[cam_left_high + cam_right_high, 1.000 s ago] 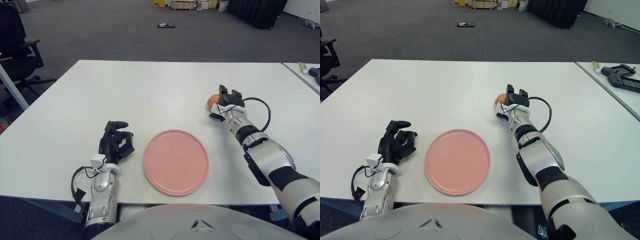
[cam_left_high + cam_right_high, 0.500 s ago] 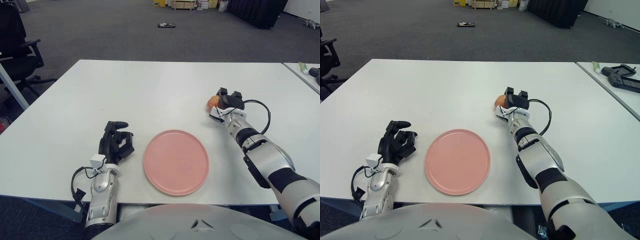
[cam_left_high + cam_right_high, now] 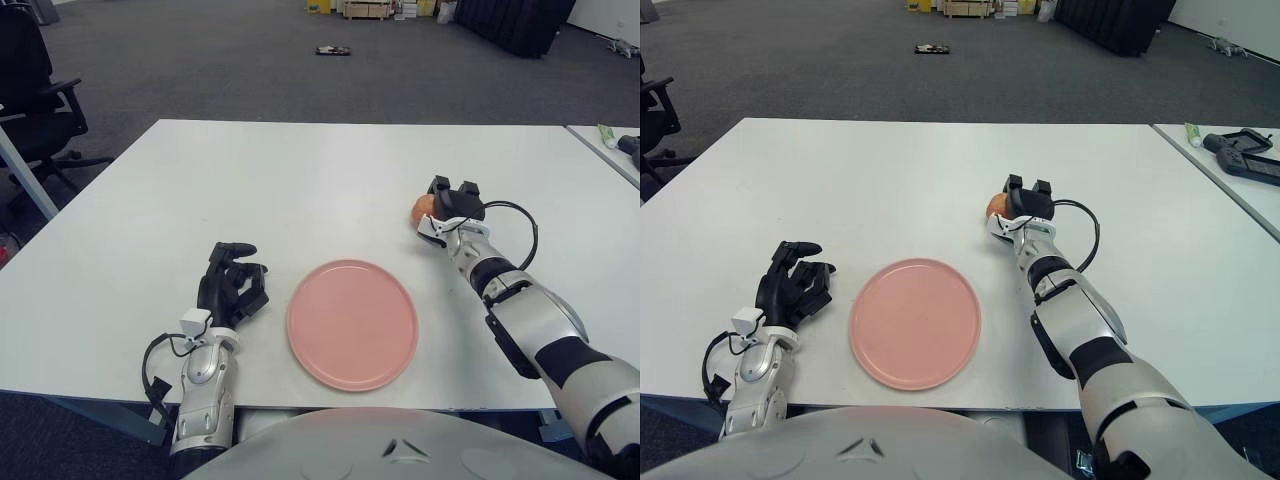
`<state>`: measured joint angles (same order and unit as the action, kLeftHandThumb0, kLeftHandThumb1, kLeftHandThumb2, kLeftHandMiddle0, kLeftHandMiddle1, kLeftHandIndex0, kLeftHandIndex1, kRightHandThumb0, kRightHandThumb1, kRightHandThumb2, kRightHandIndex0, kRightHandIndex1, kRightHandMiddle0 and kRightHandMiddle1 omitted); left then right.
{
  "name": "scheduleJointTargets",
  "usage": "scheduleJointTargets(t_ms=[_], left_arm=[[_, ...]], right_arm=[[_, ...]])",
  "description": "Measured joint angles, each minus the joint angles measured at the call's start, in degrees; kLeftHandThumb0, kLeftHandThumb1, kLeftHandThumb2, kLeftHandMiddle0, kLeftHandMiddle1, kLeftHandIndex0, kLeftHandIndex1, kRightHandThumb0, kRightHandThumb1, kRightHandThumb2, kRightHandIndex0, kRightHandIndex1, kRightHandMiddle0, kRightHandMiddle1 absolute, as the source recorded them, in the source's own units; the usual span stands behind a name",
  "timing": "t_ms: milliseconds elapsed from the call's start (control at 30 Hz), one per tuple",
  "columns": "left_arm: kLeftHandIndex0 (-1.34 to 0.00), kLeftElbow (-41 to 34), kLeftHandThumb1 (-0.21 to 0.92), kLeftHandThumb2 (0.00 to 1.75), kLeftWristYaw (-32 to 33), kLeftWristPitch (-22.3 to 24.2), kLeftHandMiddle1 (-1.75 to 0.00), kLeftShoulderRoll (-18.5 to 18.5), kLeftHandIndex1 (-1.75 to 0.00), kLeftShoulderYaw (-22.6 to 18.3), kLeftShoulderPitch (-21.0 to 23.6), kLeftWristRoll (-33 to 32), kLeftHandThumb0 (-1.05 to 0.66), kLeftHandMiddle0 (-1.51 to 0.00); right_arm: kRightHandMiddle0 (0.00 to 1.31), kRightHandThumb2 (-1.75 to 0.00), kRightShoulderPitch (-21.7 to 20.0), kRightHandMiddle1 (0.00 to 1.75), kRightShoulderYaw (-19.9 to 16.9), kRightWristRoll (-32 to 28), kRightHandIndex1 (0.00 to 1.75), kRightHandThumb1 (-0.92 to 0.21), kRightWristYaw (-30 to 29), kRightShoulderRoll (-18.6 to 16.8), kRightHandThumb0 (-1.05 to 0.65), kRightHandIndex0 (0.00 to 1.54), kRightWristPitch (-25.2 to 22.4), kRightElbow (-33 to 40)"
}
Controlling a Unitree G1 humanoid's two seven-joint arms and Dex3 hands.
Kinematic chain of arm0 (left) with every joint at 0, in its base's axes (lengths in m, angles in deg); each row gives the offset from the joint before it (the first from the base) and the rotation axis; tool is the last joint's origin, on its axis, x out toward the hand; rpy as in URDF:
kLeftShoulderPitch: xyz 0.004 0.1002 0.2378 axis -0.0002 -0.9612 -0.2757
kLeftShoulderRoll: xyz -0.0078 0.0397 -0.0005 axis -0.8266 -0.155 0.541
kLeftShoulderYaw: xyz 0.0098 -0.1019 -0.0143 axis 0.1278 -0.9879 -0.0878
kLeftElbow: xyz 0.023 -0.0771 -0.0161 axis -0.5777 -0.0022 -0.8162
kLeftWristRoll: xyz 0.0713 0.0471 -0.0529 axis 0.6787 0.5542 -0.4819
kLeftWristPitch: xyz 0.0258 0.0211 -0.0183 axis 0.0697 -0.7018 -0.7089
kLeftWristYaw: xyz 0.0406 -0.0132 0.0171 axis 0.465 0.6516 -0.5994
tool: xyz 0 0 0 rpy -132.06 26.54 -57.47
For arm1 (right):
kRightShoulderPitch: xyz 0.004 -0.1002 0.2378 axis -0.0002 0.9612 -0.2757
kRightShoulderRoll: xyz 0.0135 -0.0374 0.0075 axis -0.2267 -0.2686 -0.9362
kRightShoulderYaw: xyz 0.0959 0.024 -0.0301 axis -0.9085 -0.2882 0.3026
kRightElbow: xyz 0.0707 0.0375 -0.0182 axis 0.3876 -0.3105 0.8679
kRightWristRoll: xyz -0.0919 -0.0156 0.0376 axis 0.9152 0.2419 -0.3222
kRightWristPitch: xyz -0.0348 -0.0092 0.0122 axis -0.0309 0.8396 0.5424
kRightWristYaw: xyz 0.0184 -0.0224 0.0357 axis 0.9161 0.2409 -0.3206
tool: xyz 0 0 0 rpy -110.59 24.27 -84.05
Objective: Put the apple into the plate.
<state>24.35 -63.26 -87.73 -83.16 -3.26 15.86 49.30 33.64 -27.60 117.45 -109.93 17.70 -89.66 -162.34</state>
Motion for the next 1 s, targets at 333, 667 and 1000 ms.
scheduleJointTargets(t_ms=[333,667,1000], left_arm=[[-0.33,0.0,0.54,1.02,-0.1,0.0,-1.62,0.0,-1.75,0.0,0.0,-0.1,0.0,-0.44],[-0.32,0.2,0.55,1.03,-0.1,-0.2,-1.67,-0.1,-1.75,0.0,0.1,-0.1,-0.01,-0.4],[-0.34,0.5,0.55,0.98,-0.1,-0.2,-1.54,0.0,-1.75,-0.2,0.4,-0.3,0.0,-0.47]], right_arm=[[0.55,-1.59,0.5,1.75,-1.4,-1.6,1.69,-0.07,-0.3,-0.2,0.0,0.83,1.1,0.6],[0.56,-1.6,1.2,1.75,-3.3,-3.5,1.7,-0.07,-1.0,-0.3,0.0,0.83,2.1,1.0],[0.58,-1.61,2.8,1.75,-6.6,-7.1,1.66,-0.04,-2.2,-1.0,0.0,0.86,4.9,2.2]])
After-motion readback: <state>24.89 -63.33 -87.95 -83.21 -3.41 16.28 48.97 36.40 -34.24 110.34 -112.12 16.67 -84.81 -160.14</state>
